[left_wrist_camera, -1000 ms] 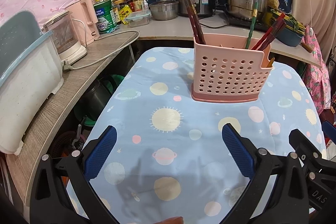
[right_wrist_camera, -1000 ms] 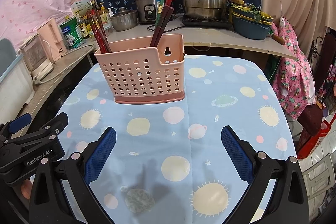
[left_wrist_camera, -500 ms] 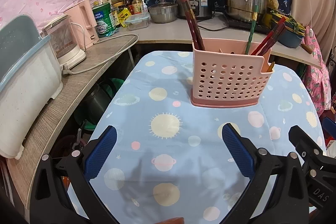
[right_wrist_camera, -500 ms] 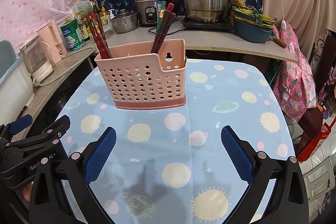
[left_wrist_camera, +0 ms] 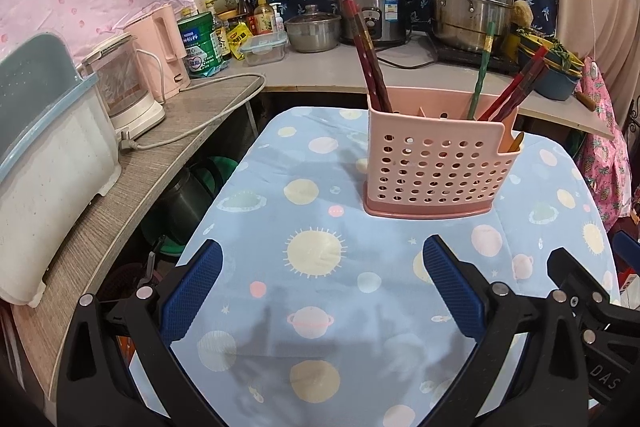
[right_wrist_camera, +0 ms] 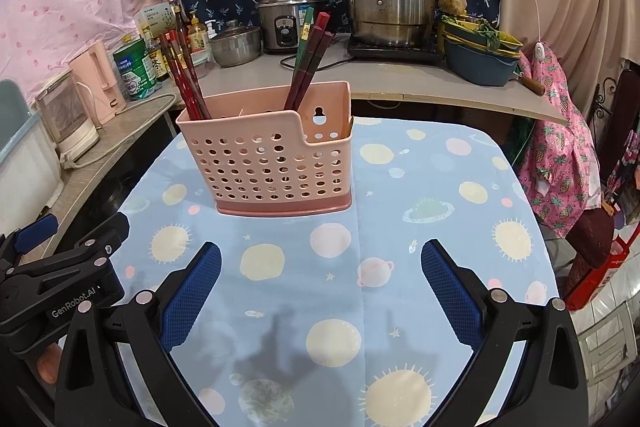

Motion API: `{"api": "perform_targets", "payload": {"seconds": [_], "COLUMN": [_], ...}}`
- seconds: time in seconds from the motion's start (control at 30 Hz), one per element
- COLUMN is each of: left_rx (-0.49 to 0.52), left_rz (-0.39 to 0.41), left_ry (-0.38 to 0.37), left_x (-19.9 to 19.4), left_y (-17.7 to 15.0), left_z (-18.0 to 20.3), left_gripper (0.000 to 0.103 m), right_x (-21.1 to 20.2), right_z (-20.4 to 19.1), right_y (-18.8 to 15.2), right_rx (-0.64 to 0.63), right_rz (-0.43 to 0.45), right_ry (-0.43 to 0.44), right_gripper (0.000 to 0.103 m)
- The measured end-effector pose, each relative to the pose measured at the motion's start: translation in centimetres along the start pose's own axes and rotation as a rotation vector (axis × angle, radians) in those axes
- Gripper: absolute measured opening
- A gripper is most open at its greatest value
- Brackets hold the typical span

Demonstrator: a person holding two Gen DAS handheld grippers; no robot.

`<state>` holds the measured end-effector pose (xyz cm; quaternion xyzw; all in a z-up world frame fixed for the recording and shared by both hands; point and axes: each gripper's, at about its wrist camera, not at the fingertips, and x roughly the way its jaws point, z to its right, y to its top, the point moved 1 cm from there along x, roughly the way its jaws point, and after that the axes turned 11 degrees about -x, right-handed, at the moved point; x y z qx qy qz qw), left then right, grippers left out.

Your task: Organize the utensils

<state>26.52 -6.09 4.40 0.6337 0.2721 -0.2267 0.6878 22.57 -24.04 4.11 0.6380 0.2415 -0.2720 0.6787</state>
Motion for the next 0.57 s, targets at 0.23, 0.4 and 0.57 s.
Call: {"api": "perform_targets", "payload": {"seconds": [0.23,0.4,0.57], "left_rx": [0.002,0.0,0.004], "left_rz": [0.001,0.005,0.013], "left_ry": [-0.003,-0.009,-0.019], "left_x": [0.01,-0.11,-0.26], "left_y": [0.08,0.13,0.22], "left_z": [0.11,0.21,0.35], "left_gripper": [0.096,0.096,0.096], "right_x": [0.03,0.03,0.03], "right_z": [0.11,0.11,0.12], "right_y": [0.13,0.15,0.16], "right_rx": [0.001,0.0,0.001], "right_rz": [0.001,0.001,0.001], "right_ry": [-0.001,-0.001,0.001], "right_gripper": [0.097,0.097,0.097]}}
